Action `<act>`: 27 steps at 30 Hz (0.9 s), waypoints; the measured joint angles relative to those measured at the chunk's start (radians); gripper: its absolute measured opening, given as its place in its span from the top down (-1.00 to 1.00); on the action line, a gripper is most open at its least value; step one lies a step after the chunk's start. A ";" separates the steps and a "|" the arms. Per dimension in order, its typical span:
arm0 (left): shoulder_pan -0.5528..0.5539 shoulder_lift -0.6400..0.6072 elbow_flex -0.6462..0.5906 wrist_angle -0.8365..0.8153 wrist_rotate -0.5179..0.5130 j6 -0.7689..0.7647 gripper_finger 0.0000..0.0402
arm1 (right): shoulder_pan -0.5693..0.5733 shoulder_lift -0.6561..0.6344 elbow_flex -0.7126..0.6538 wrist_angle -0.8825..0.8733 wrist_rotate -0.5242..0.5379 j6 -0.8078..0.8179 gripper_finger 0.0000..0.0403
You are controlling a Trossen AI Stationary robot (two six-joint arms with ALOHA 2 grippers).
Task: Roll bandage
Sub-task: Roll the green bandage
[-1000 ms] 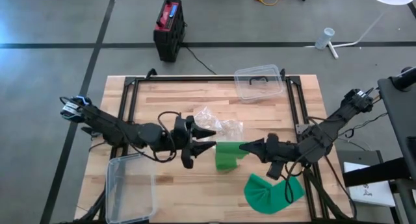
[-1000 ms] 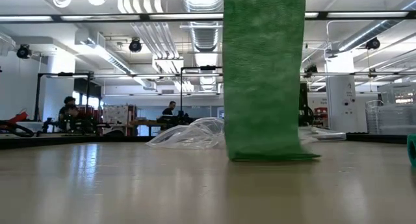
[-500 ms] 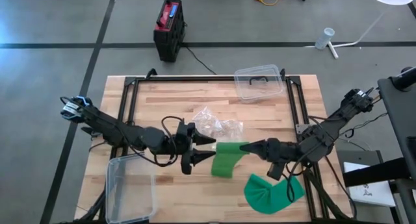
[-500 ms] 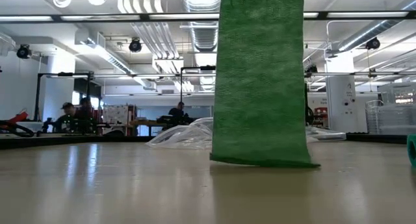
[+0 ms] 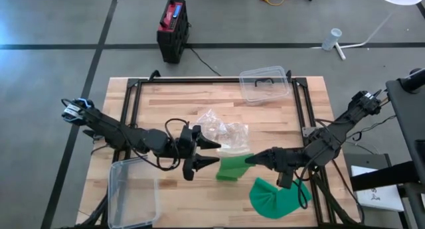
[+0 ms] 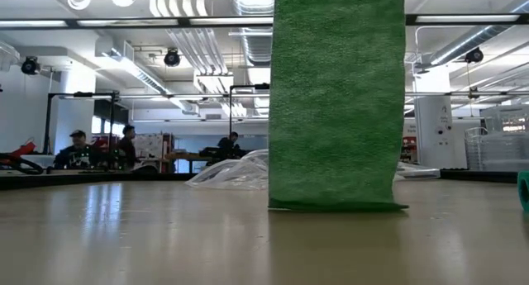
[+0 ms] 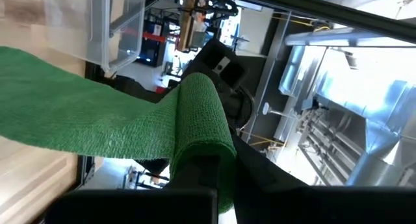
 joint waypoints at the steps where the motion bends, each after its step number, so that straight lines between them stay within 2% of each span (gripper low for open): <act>1: 0.000 0.000 0.000 0.000 0.000 0.001 -0.23 | -0.001 0.000 0.000 0.002 0.000 0.000 0.96; 8: 0.005 0.000 0.000 0.003 0.042 0.039 -0.19 | -0.007 0.000 0.000 0.019 0.001 0.003 0.96; 21: 0.008 -0.001 0.001 0.046 0.044 0.166 -0.21 | -0.036 0.002 0.000 0.029 0.001 0.008 0.96; 27: 0.017 -0.001 0.001 0.060 0.044 0.210 -0.13 | -0.042 0.002 0.000 0.029 -0.002 0.041 0.96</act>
